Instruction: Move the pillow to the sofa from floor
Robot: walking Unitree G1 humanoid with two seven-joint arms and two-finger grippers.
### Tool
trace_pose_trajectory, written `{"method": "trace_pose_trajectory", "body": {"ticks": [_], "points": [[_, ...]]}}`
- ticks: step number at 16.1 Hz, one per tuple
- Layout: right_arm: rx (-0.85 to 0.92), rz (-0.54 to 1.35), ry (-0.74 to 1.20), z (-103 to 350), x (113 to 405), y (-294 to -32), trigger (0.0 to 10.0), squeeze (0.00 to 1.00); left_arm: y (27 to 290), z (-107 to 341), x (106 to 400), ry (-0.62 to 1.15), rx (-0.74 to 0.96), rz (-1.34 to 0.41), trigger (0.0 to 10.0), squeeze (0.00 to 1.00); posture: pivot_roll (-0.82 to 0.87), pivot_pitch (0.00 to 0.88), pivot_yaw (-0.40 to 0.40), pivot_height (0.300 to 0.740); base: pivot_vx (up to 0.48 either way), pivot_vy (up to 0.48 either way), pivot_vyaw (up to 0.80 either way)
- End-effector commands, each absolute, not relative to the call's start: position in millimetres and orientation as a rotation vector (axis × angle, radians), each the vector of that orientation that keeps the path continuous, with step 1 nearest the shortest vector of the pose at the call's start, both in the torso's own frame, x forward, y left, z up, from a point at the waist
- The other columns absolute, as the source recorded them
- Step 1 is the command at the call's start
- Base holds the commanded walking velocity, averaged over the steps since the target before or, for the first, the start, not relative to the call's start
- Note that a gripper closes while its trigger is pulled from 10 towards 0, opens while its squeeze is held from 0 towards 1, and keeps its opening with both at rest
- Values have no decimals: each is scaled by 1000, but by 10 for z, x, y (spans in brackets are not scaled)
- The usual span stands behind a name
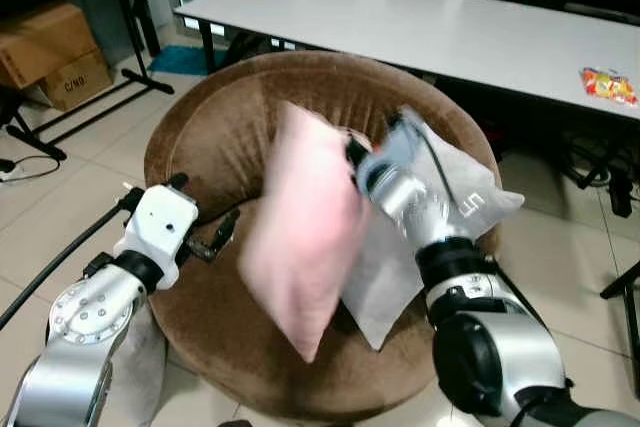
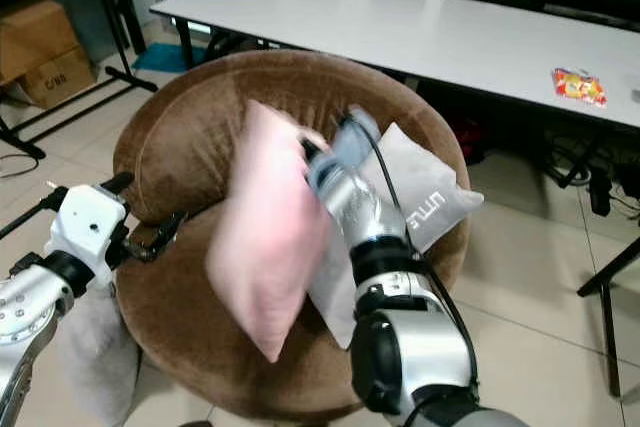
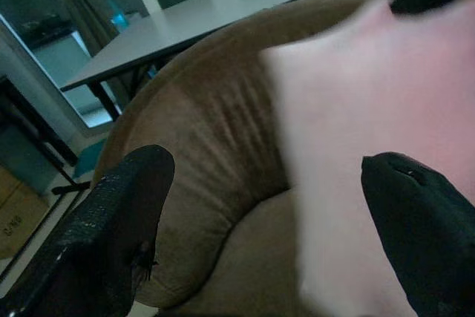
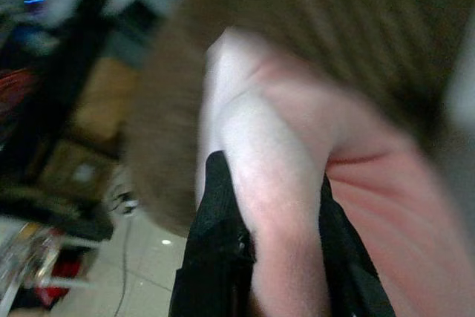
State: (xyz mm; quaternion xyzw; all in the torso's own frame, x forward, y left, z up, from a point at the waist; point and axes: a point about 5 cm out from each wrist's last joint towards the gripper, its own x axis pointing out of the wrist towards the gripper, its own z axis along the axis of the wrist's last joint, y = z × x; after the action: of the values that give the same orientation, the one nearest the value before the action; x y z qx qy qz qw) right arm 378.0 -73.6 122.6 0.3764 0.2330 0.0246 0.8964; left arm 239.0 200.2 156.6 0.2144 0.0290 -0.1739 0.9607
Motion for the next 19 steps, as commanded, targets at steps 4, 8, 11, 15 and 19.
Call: {"method": "trace_pose_trajectory", "body": {"ticks": [4,8,11,15,19], "points": [[898,-222,456,979,3747,-1403,10000,0,1975,1578,2356,72,432,-396,10000,353,22,0,-36,740,0,0,0],[838,-331,487,678,3547,-1771,10000,0,1922,1508,2298,132,384,-495,10000,353,14,0,-31,740,0,0,0],[817,-283,484,634,3509,-1741,10000,0,1914,1485,2254,163,330,-560,10000,357,0,0,-20,740,0,0,0],[816,-117,409,805,3523,-1587,10000,1000,1949,1515,2242,161,319,-565,10000,353,7,0,-32,740,0,0,0],[739,8,361,974,3436,-1499,10000,1000,1954,1508,2218,161,323,-558,10000,349,17,0,-45,740,0,0,0]]}}
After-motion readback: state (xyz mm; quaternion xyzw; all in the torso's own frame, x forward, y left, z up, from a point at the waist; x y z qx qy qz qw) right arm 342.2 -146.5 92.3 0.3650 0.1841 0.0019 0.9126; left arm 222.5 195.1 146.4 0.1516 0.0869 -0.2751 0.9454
